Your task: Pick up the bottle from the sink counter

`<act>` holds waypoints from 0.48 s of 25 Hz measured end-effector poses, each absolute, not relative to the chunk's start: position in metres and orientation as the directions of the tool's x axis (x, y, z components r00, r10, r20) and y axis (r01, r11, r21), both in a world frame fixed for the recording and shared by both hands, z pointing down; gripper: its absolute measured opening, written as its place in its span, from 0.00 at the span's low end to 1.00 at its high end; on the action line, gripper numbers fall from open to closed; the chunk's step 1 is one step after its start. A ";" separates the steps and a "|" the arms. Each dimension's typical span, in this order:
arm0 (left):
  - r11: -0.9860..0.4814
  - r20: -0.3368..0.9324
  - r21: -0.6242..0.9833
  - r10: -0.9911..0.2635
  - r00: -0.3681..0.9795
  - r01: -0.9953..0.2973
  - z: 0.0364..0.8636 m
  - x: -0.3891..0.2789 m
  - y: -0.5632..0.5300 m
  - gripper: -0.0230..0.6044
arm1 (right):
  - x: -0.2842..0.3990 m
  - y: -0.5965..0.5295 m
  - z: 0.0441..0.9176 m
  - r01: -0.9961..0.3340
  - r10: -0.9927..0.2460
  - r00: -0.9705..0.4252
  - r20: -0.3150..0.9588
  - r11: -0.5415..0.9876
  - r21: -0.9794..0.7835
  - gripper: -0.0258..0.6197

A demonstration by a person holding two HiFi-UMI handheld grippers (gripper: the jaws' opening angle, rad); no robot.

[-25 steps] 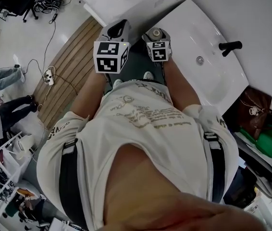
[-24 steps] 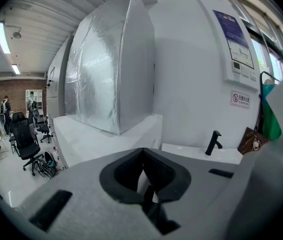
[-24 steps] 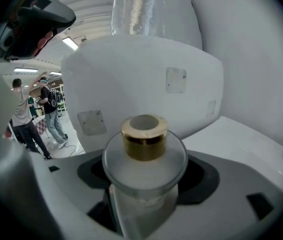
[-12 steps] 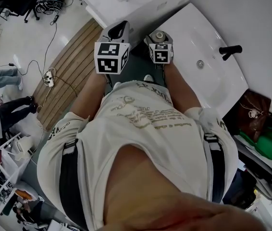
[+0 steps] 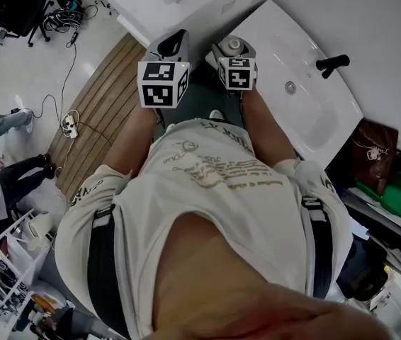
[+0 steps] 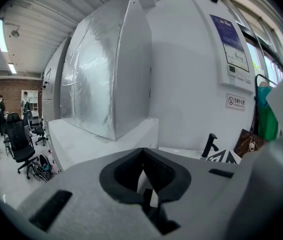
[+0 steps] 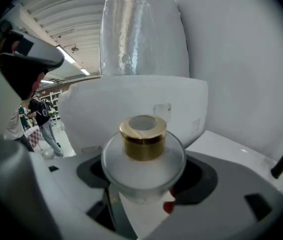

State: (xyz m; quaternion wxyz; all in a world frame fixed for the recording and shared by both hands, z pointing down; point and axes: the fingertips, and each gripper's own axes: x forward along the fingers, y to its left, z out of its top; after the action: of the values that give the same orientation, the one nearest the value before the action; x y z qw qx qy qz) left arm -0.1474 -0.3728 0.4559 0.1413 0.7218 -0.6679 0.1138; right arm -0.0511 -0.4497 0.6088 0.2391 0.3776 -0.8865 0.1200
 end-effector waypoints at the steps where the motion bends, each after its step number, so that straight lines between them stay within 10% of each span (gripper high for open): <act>1: -0.073 0.350 0.053 -0.933 0.087 -0.996 0.455 -0.146 -0.373 0.07 | -0.049 -0.450 0.603 -0.735 -0.621 -0.593 0.513 0.678 -0.029 0.53; 12: -0.134 0.303 0.084 -0.941 0.153 -0.987 0.445 -0.131 -0.367 0.07 | -0.030 -0.438 0.515 -0.805 -0.722 -0.549 0.422 0.592 -0.035 0.53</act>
State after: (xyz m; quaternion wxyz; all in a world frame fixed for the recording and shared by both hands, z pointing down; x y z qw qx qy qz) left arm -0.1314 -0.3670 0.4454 0.1325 0.7476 -0.6447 0.0886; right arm -0.0296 -0.4375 0.5146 0.1852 0.4373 -0.8728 0.1126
